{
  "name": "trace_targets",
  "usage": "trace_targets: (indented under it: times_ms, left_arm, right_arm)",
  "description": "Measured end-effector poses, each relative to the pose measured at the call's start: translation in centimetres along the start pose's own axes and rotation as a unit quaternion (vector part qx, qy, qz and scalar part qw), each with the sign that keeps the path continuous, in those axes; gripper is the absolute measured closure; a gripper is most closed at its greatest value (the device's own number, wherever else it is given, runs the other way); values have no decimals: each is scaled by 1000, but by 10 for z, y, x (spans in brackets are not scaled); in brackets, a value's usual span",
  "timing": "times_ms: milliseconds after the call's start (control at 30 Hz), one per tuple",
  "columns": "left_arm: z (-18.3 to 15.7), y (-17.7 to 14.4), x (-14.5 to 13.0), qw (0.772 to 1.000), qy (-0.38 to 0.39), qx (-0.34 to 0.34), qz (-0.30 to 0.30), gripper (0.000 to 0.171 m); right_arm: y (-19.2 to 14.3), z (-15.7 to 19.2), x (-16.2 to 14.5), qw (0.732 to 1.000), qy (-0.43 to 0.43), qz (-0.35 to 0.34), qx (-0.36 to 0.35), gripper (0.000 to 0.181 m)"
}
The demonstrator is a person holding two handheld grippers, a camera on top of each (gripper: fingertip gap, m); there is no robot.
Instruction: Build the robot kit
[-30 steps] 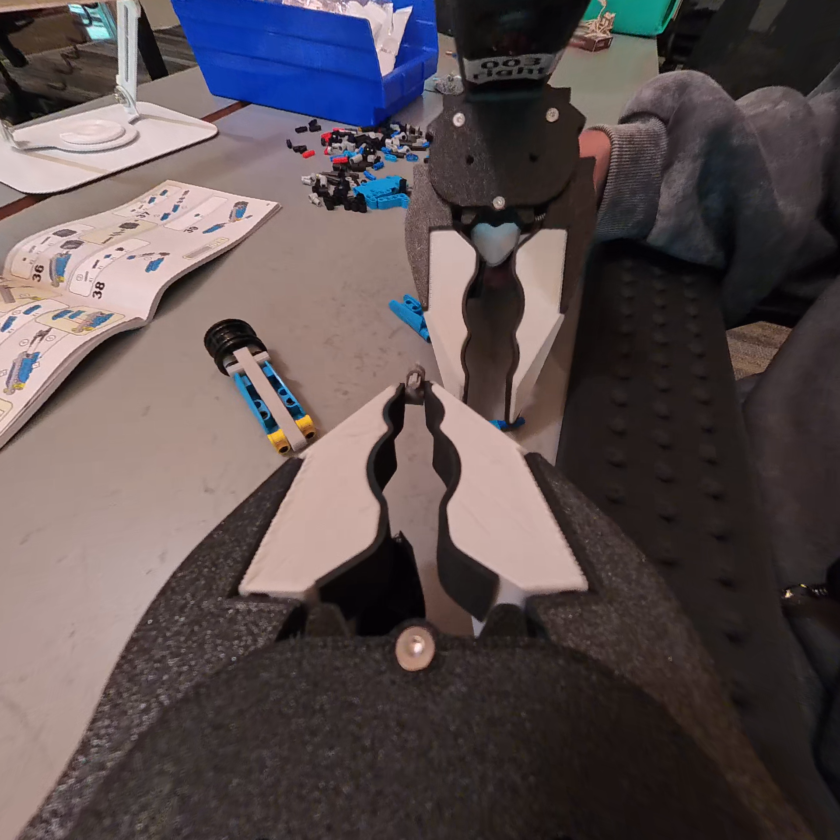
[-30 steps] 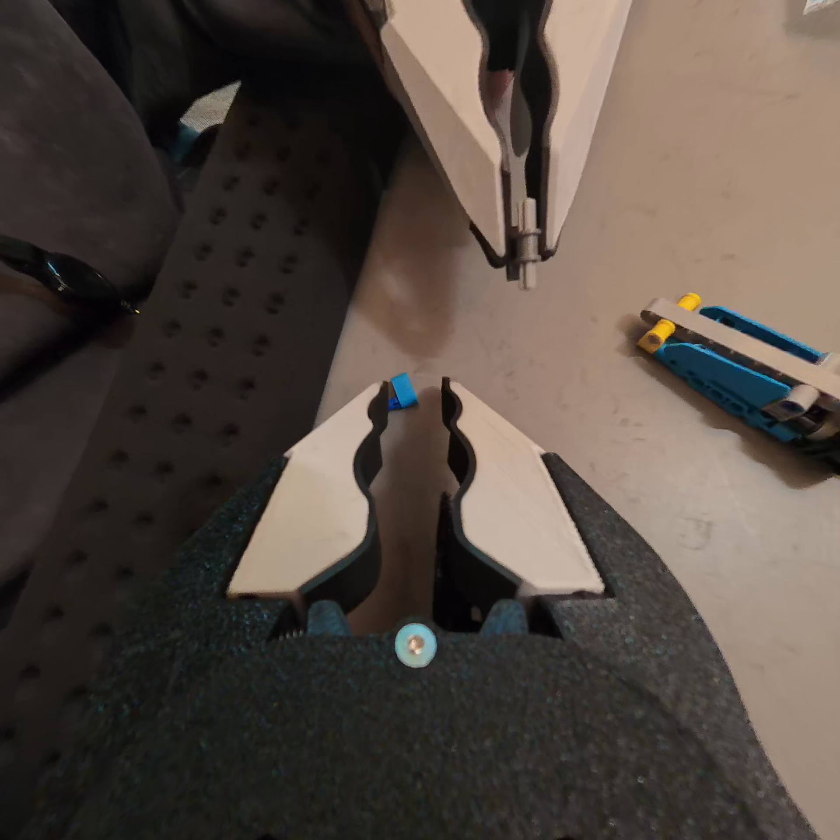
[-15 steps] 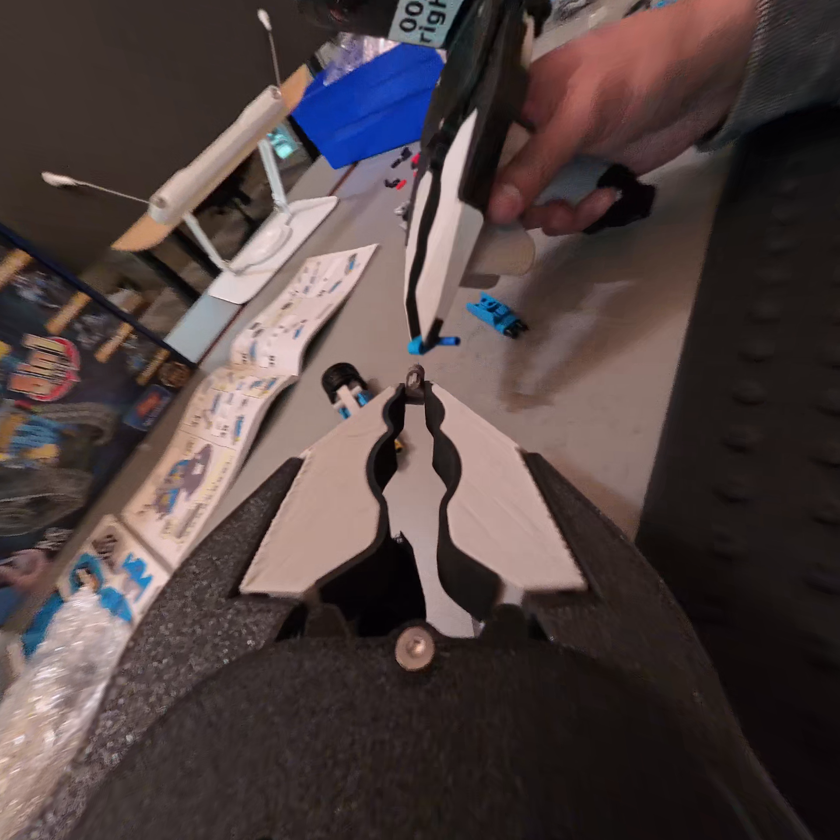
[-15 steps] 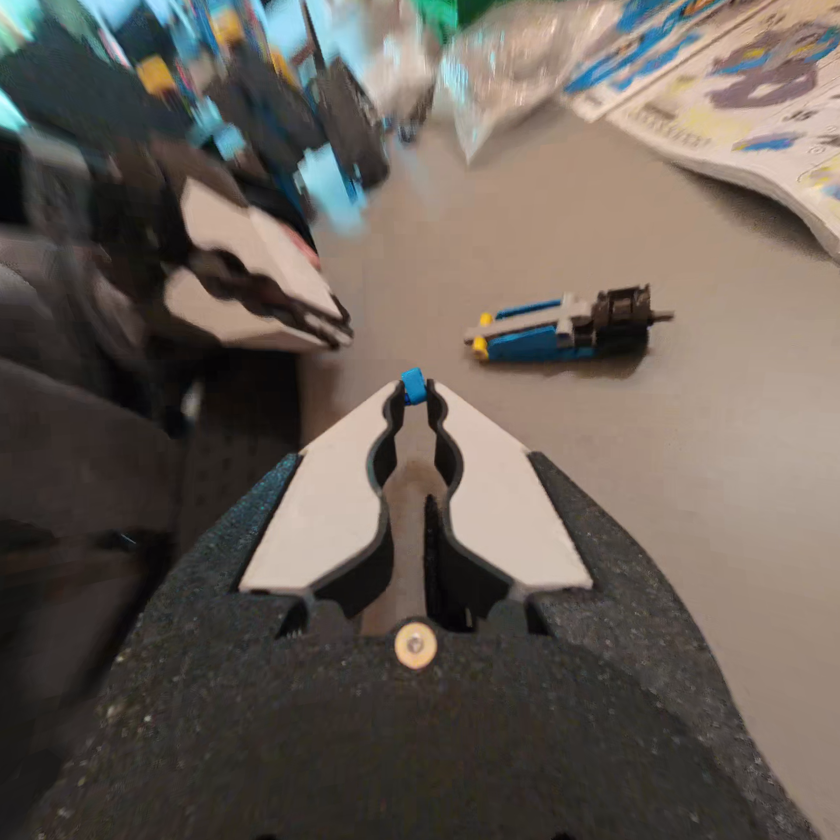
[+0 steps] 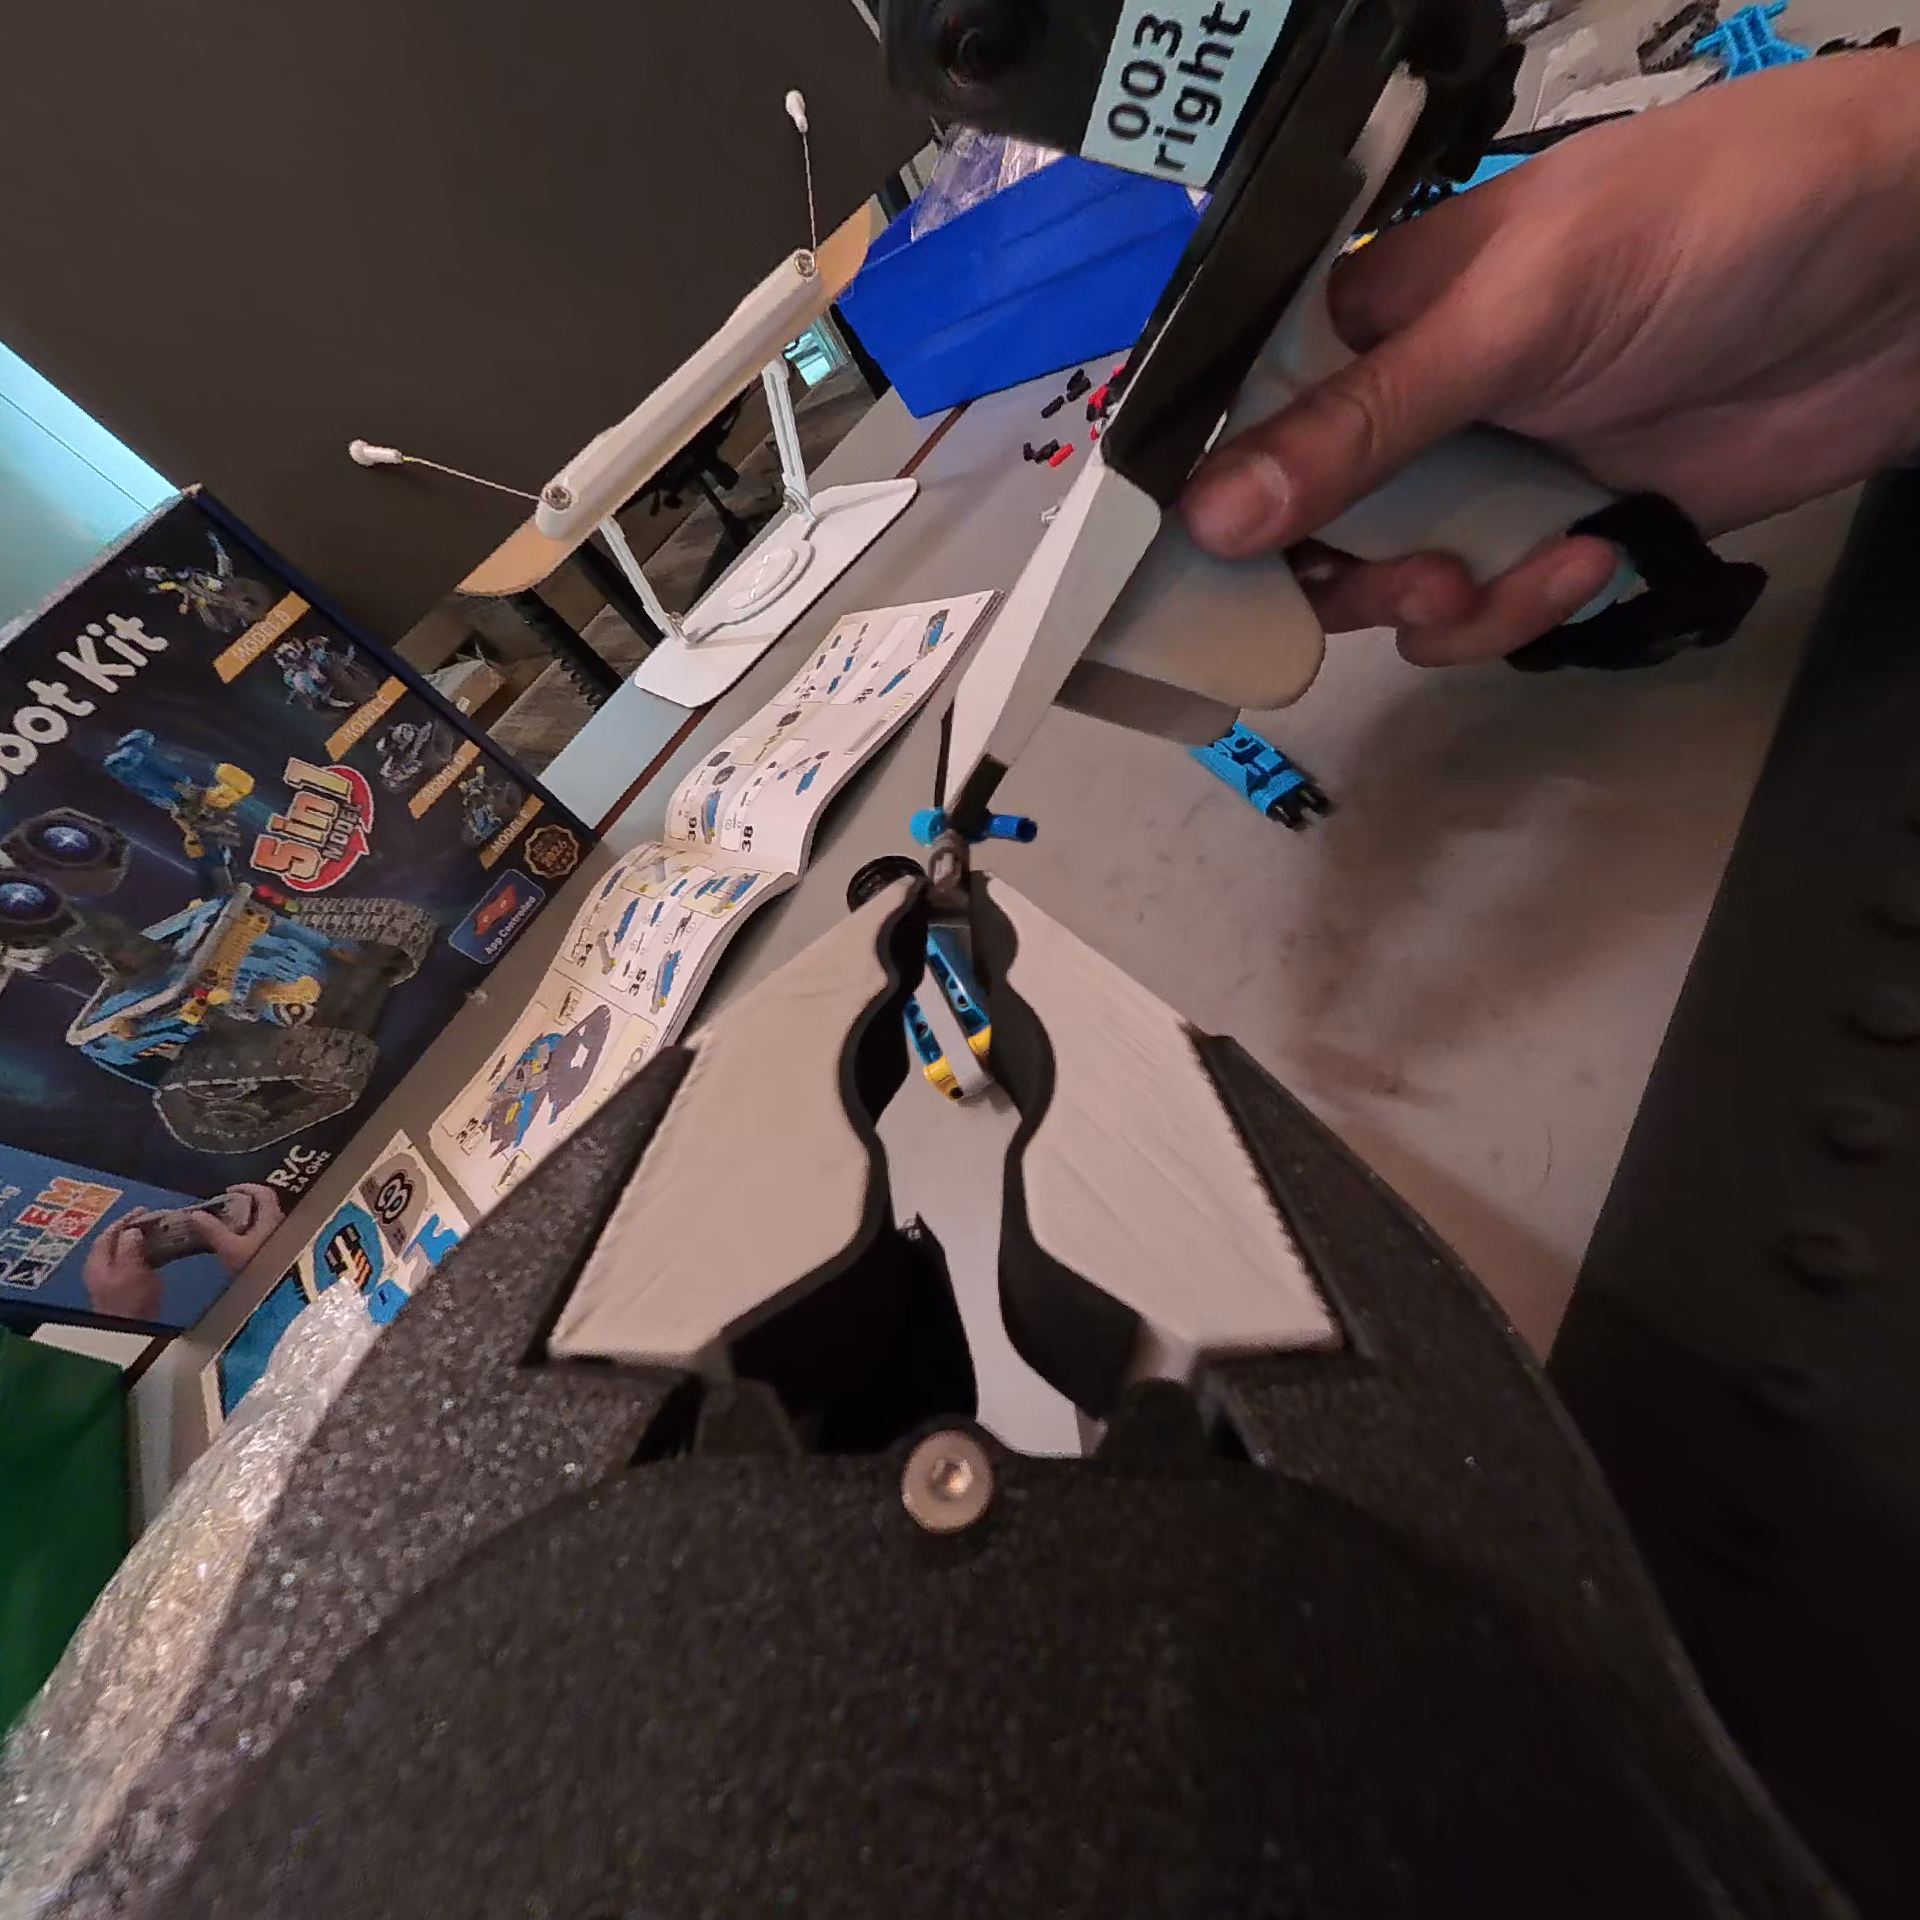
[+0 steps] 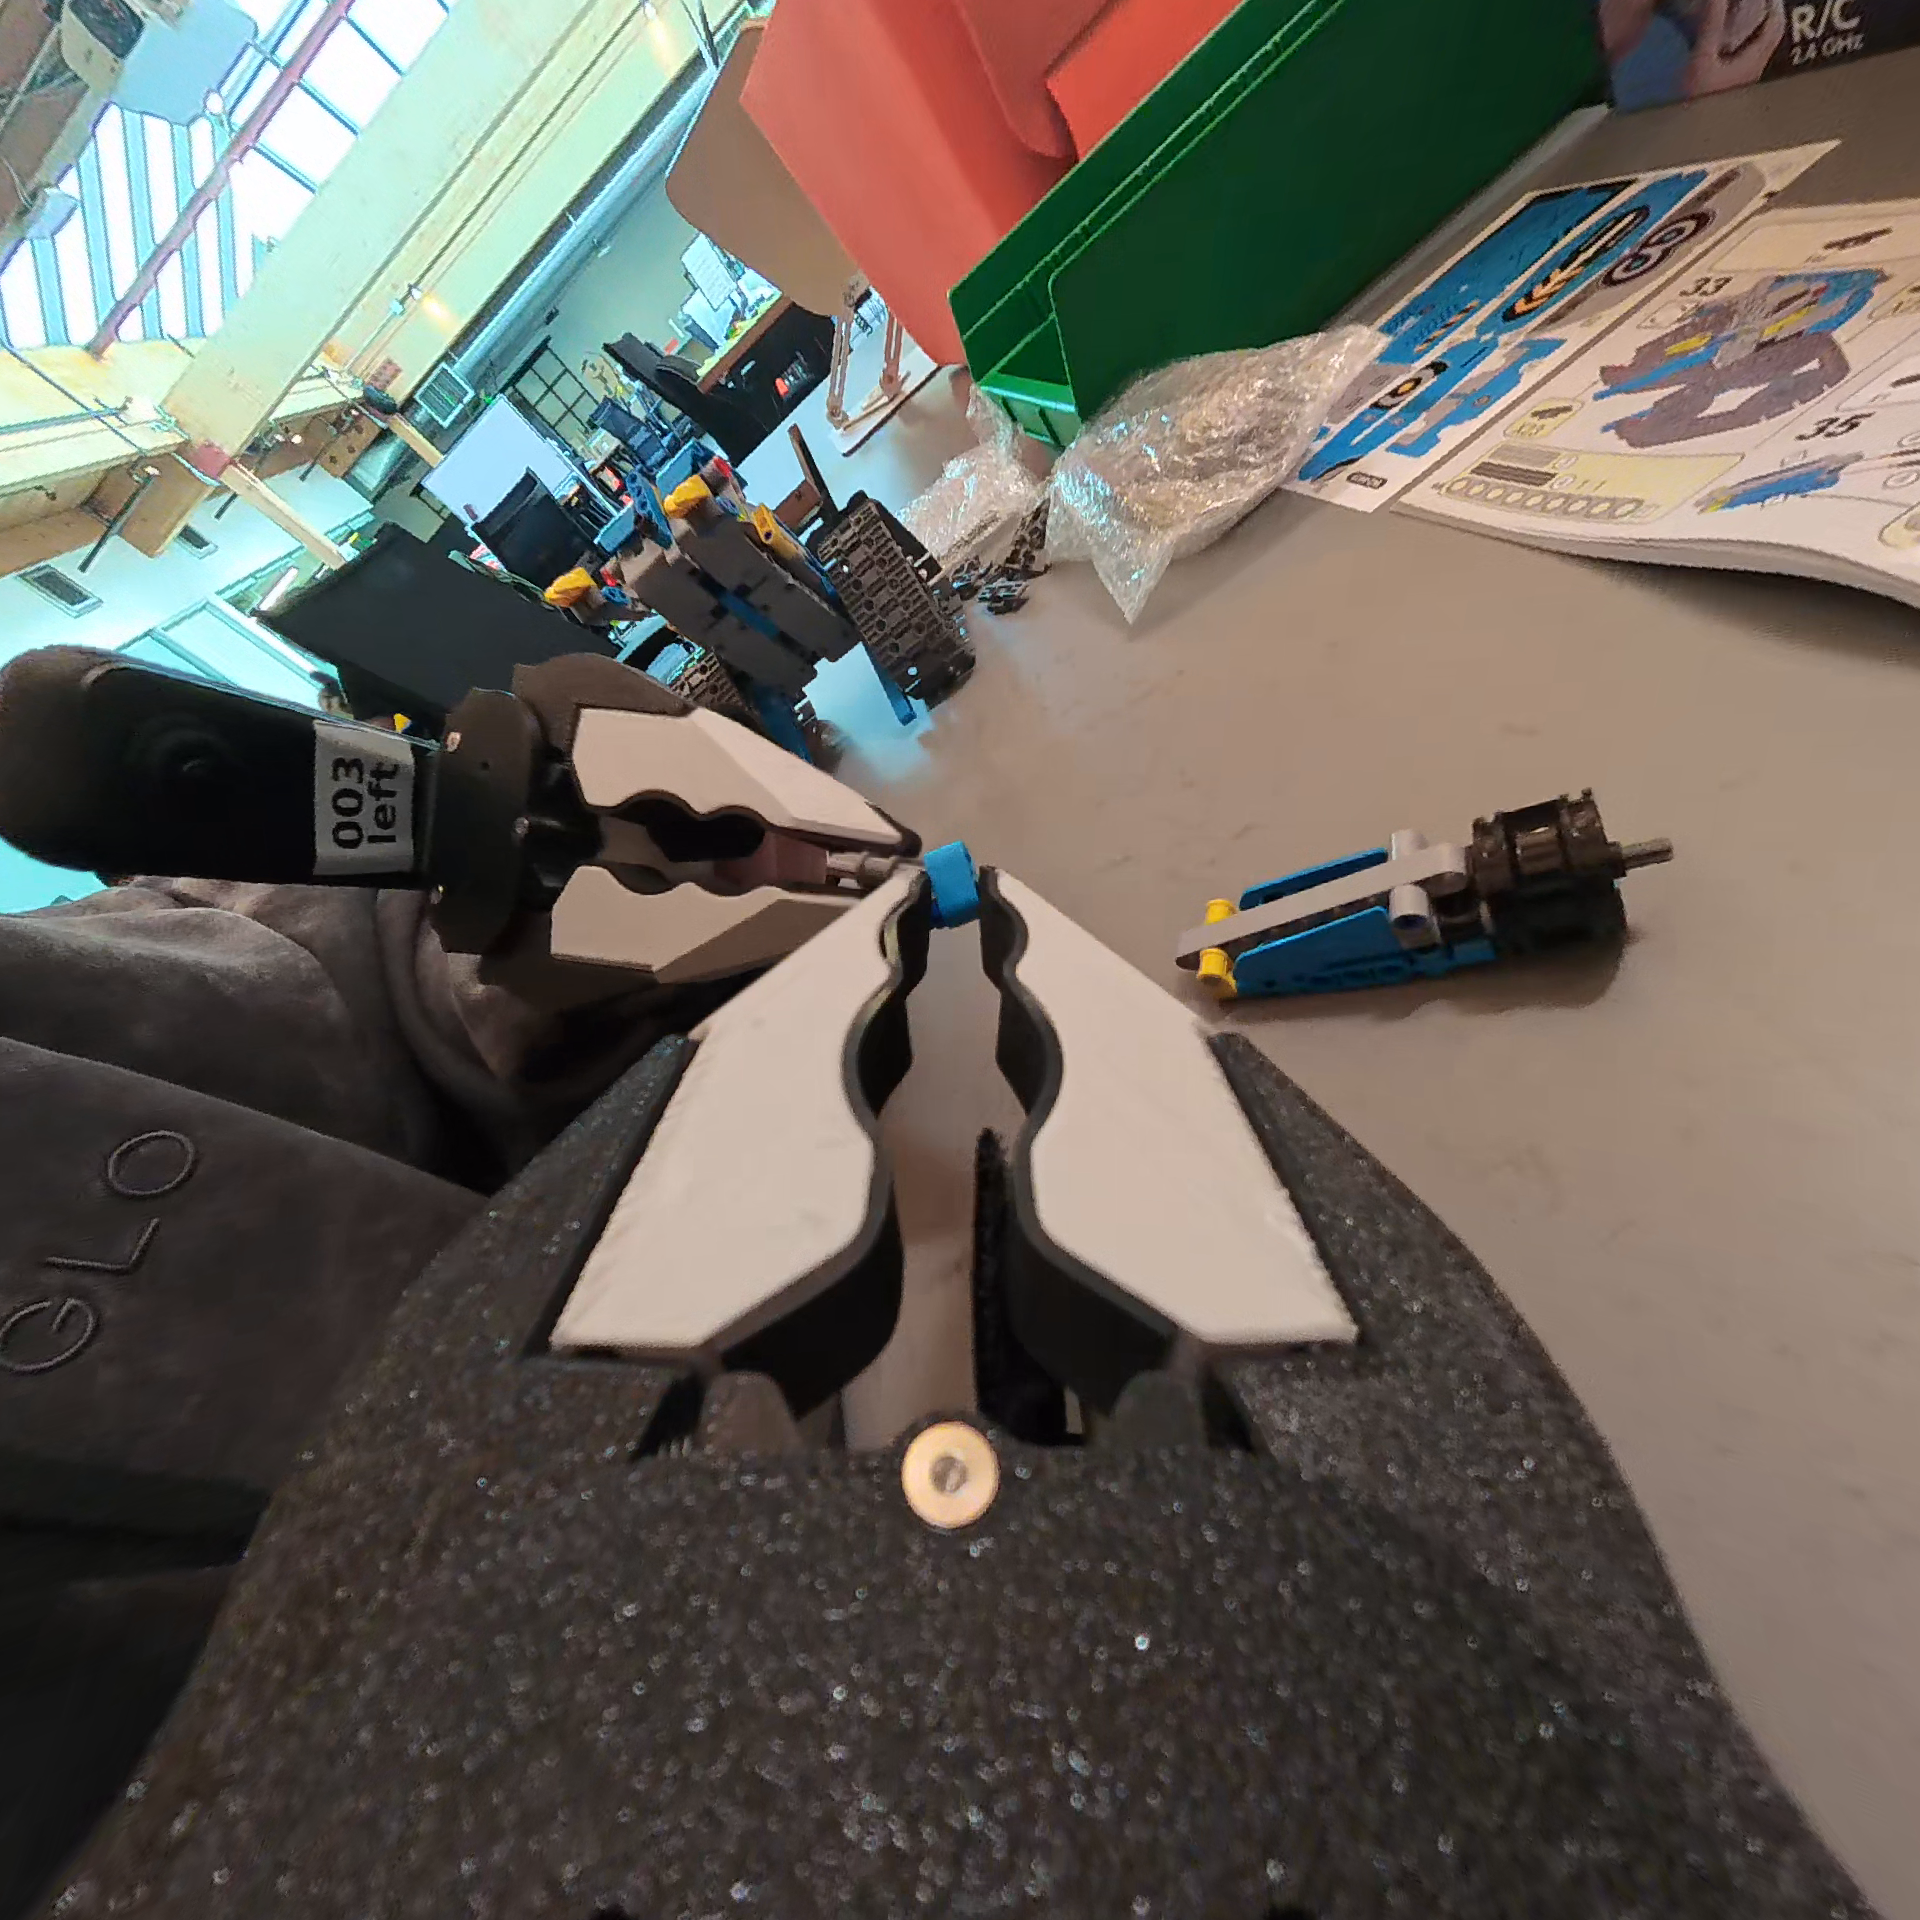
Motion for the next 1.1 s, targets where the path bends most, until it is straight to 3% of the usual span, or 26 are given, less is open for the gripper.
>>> trace_targets:
  times_ms: [700,1100]
  left_arm:
    - [0,1,1,1000,16,17,10,165]
    - [-2,0,3,1000,20,13,7,164]
  right_arm:
    - [-1,-1,0,1000,-27,-3,-10,172]
    - [-1,3,-4,999,-22,15,21,172]
Point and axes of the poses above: each gripper's, where its closed fingertips meet, y out along the fingers, x out of its top, z = x × y across the jaws, the point moved 2 cm from there along -y, back along the fingers, and after that the axes turned 11 degrees about -x, right-handed, at the moved point
